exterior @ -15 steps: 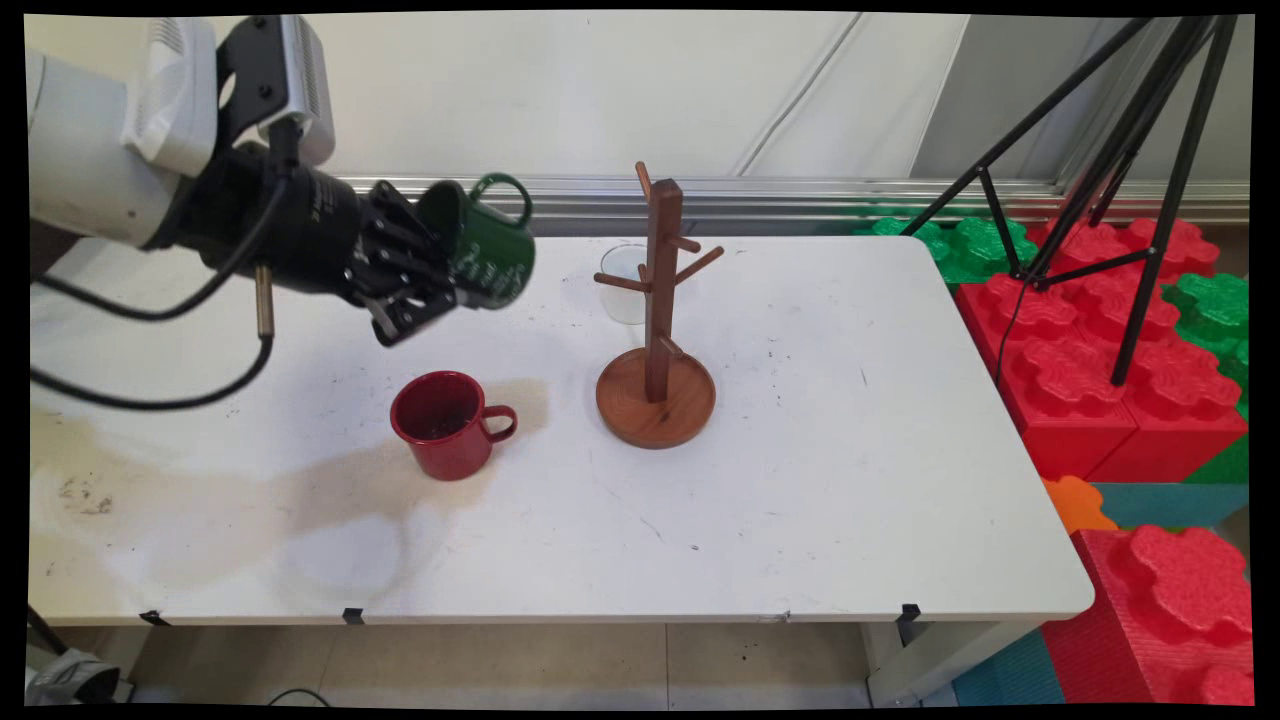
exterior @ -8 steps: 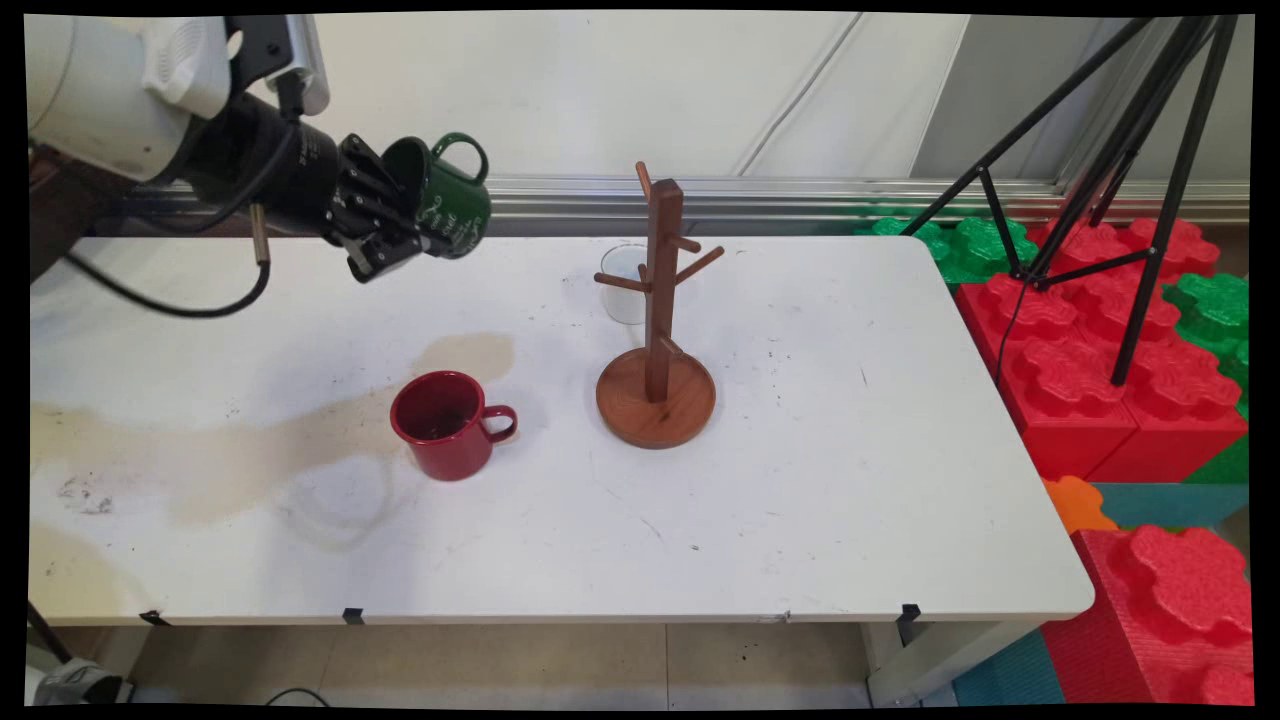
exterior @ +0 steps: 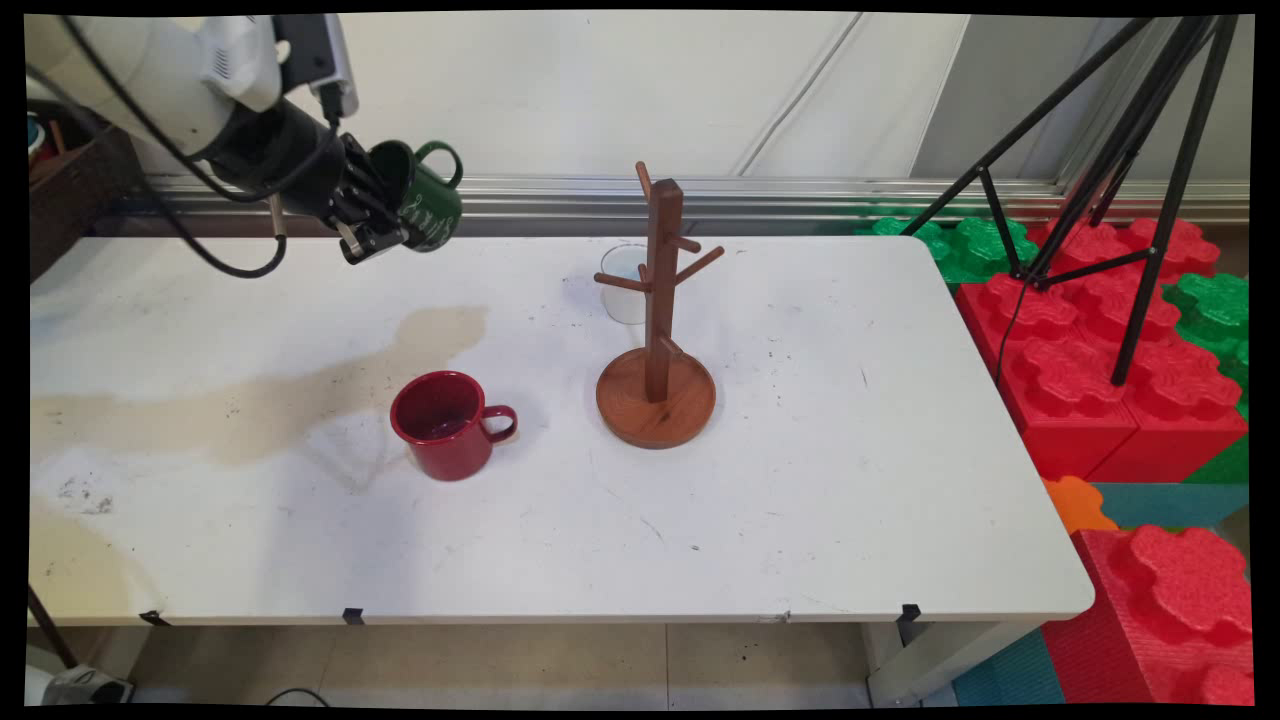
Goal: Place the picked object on the table
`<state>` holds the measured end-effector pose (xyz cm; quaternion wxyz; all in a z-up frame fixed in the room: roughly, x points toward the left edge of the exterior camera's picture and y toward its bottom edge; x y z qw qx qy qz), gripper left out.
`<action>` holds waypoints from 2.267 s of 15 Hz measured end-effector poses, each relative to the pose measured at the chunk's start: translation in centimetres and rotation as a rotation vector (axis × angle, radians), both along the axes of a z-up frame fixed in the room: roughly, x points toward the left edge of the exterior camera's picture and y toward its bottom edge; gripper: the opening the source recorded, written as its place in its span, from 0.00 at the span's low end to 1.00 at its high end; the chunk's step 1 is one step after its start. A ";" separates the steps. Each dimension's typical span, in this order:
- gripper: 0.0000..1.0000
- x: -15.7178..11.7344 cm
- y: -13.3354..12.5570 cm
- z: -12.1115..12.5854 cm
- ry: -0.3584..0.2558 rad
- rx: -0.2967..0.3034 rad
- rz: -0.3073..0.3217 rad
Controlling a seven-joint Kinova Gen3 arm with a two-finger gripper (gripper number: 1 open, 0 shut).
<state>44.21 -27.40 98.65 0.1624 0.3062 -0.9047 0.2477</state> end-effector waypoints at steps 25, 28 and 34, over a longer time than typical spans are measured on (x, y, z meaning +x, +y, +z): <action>0.00 5.0 -7.7 -11.5 -0.252 0.375 -0.026; 0.00 5.4 -8.1 -12.6 -0.255 0.394 -0.038; 0.00 6.6 -9.1 -14.8 -0.267 0.420 -0.065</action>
